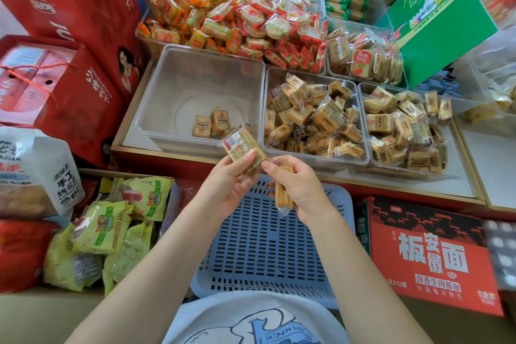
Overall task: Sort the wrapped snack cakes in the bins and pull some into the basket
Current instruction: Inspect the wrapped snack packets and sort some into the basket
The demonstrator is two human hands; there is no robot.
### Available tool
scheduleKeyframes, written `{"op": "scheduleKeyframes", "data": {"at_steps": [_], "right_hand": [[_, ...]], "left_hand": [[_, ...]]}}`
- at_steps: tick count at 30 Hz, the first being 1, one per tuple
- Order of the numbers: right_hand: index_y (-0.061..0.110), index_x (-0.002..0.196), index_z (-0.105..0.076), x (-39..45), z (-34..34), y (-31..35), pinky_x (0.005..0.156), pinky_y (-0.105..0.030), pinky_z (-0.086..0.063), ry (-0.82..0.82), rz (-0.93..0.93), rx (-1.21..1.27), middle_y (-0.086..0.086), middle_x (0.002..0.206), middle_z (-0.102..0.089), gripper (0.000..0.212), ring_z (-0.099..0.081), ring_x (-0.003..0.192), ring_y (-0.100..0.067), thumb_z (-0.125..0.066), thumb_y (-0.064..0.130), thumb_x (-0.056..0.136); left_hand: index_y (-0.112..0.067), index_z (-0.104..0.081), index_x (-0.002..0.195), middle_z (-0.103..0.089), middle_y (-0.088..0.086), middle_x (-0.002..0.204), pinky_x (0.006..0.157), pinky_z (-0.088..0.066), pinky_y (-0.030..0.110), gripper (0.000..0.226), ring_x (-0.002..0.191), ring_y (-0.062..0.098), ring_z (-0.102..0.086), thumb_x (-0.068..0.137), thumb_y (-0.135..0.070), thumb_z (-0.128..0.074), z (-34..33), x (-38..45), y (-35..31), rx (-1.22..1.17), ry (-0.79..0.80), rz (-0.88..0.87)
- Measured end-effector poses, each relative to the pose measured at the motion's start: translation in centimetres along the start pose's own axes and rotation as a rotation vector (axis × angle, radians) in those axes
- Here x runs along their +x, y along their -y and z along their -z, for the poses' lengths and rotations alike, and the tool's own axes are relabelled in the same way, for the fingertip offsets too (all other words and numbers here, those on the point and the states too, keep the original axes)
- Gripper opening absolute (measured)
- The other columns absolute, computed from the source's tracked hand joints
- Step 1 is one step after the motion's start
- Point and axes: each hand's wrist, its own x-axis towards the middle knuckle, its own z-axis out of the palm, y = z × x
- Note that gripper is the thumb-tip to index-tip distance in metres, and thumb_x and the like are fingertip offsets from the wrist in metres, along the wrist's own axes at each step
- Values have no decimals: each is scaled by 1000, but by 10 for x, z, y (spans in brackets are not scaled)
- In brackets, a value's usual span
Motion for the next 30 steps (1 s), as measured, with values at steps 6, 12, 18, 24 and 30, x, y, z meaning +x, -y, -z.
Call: {"op": "scheduleKeyframes", "data": {"at_steps": [6, 12, 18, 24, 30], "right_hand": [[19, 87, -74, -1, -2, -2, 87, -45, -56, -60, 3, 18, -3, 87, -69, 4, -63, 85, -21, -76, 21, 90], [15, 85, -71, 1, -7, -4, 83, -44, -56, -50, -22, -50, -5, 85, -65, 8, -61, 84, -22, -74, 19, 91], [16, 117, -64, 5, 1, -1, 82, -44, -61, -33, -53, 37, -9, 109, -69, 29, -70, 82, -20, -73, 29, 93], [20, 126, -57, 11, -3, 1, 101, -48, -53, -46, -26, 73, -3, 115, -74, 35, -69, 111, -25, -56, 44, 102], [29, 143, -54, 6, -12, -4, 112, -47, -46, 117, -52, 84, 10, 139, -60, 52, -59, 127, -12, -49, 59, 100]], "left_hand": [[-7, -64, 123, -78, 8, 106, 73, -61, 27, 46, 88, 15, -76, 81, -21, -75, 2, 1, 1, 95, 9, -6], [-5, -63, 120, -77, 12, 110, 74, -61, 27, 27, 94, 21, -76, 95, -9, -69, 6, 8, 9, 96, -112, -78], [-14, -53, 133, -67, 8, 125, 88, -60, 37, 49, 112, 23, -68, 90, -15, -76, 28, 16, 4, 430, -168, -78], [-18, -63, 127, -75, 4, 120, 84, -61, 32, 50, 107, 16, -73, 88, -46, -74, 27, 7, 16, 584, -3, 92], [-19, -65, 129, -74, 7, 123, 92, -57, 36, 59, 114, 22, -70, 82, -55, -62, 20, -10, 31, 398, 131, 233]]}}
